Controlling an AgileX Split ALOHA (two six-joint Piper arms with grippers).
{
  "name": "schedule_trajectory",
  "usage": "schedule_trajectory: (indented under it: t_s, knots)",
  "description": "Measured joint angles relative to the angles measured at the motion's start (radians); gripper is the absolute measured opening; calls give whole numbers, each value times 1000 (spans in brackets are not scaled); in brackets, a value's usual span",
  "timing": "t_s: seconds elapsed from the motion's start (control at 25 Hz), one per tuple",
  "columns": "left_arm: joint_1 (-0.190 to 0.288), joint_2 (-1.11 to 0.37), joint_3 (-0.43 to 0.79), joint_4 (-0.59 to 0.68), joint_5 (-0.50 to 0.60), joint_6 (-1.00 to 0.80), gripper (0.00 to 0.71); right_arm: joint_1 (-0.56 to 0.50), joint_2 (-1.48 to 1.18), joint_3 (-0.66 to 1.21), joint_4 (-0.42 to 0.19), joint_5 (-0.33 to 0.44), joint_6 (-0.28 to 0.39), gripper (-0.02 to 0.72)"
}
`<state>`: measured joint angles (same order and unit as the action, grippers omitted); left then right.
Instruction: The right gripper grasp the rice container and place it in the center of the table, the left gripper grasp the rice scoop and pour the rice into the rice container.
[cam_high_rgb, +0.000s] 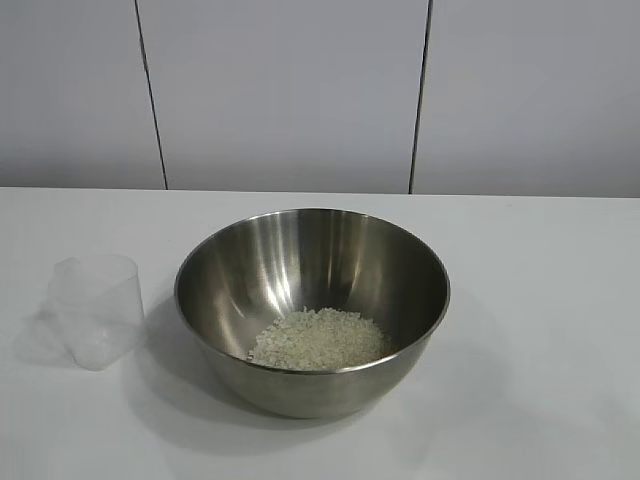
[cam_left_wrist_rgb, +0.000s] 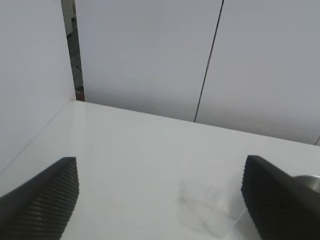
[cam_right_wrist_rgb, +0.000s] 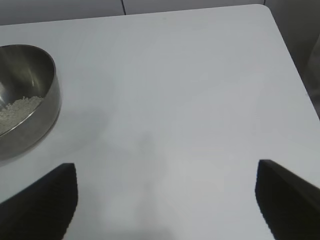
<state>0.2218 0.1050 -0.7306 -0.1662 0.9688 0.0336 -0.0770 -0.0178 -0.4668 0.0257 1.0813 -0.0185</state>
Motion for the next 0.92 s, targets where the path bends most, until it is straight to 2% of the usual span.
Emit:
schedule_trajectory:
  t_s: [0.12,0.32,0.64,0.92]
  knots:
    - [0,-108,81,3,43,-17,636,0,0,0,0,0,0,661]
    - [0,-122,136,22,182,-34,636,0,0,0,0,0,0,661]
    - [0,-122,239,67,175,-28,636,0,0,0,0,0,0,661]
    - [0,-122,250,71,166,-28,636,0,0,0,0,0,0,661]
